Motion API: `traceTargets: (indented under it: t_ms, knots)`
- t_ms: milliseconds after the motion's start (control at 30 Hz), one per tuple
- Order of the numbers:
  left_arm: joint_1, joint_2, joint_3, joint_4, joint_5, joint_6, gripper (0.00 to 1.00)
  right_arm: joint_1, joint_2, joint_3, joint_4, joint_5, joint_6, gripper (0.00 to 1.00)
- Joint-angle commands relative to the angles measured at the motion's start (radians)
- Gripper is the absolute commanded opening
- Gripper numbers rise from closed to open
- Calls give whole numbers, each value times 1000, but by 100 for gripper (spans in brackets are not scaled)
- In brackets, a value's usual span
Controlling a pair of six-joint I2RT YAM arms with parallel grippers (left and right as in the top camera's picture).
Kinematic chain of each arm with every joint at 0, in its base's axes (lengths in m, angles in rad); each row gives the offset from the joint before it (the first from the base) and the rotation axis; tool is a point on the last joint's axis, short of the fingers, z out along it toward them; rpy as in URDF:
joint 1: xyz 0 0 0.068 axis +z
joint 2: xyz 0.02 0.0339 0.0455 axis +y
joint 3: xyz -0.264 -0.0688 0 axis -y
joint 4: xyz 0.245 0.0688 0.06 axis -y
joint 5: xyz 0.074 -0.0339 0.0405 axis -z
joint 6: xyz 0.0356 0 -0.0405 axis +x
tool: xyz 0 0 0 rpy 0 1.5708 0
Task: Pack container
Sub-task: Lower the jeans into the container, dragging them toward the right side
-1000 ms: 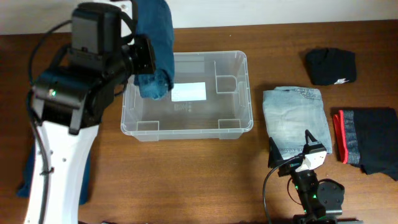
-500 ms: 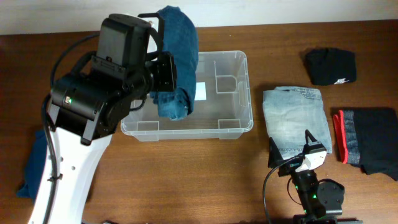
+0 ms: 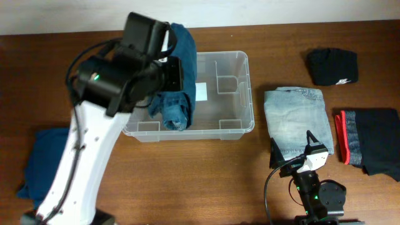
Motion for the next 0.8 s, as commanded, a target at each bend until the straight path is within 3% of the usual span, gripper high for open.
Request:
traceTargets:
  t_ms: [0, 167, 767]
  knots:
    - [2, 20, 32, 2, -89, -6, 1, -8, -8, -5, -7, 9, 0, 99]
    - [2, 71, 32, -7, -152, -6, 1, -8, -8, -5, -7, 9, 0, 98]
    - [0, 225, 32, 29, -147, -6, 1, -8, -8, -5, -7, 9, 0, 99]
